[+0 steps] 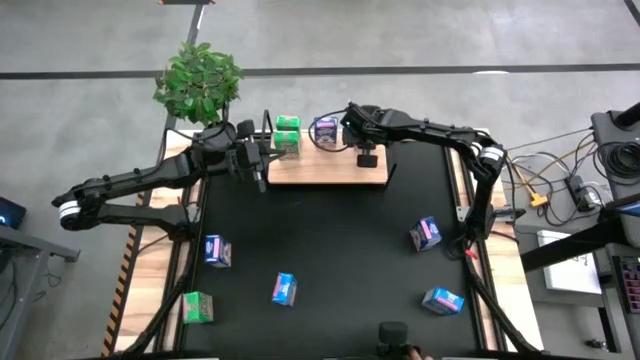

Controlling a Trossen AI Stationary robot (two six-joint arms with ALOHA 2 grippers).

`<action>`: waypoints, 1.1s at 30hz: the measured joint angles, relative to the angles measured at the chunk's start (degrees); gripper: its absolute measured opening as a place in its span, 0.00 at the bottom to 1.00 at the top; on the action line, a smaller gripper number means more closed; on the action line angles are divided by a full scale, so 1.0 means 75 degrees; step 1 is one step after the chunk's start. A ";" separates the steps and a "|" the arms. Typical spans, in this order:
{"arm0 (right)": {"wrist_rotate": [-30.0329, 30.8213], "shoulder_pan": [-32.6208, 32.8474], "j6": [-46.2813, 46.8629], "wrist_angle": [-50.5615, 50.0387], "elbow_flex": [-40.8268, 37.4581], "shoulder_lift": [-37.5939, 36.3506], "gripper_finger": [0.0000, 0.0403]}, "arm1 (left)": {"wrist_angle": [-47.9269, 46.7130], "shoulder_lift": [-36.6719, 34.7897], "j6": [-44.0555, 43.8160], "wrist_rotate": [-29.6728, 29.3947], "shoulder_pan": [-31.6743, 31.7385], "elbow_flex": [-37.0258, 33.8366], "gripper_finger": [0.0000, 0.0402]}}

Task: Stack cereal on shelf
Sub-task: Put the top light blue cereal box on the shelf, then put the left light blue cereal box aligned with the other light blue cereal box on the shelf

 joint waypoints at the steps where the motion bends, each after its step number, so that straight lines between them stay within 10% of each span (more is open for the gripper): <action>1: 0.0000 0.0000 -0.0049 -0.0001 0.0000 0.0000 0.03 | -0.0001 0.0000 0.0000 0.0000 -0.0001 0.0000 0.00; 22: -0.0391 0.0791 0.0599 0.0023 -0.0003 -0.0894 0.03 | 0.0002 0.0000 -0.0334 0.0002 -0.0005 0.0000 0.00; 33: -0.1634 0.1936 0.0729 0.1794 -0.1108 -0.1900 0.03 | -0.1567 0.0015 -0.2949 -0.0007 -0.1300 0.0380 0.00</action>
